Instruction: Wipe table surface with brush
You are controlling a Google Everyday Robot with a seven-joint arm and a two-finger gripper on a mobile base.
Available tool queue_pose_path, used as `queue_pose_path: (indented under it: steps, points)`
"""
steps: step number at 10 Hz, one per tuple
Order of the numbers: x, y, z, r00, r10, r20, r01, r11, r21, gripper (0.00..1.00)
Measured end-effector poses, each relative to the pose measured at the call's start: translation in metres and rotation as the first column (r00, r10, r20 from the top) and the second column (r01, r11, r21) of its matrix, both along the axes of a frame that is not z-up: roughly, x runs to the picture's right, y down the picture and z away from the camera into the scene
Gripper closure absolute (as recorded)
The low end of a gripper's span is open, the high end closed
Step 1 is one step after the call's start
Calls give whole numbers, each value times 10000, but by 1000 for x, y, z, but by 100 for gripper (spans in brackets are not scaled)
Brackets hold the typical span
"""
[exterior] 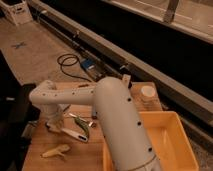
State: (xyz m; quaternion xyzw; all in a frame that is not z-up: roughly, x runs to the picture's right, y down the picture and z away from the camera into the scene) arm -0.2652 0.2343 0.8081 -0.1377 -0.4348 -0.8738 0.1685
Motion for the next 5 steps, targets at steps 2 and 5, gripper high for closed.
queue_pose_path:
  steps: [2,5]
  points:
    - [-12,21,-21,9983,-443,371,444,9990,-24,100]
    - [10,37,-25,9991,-384,198,390,9987,-334,100]
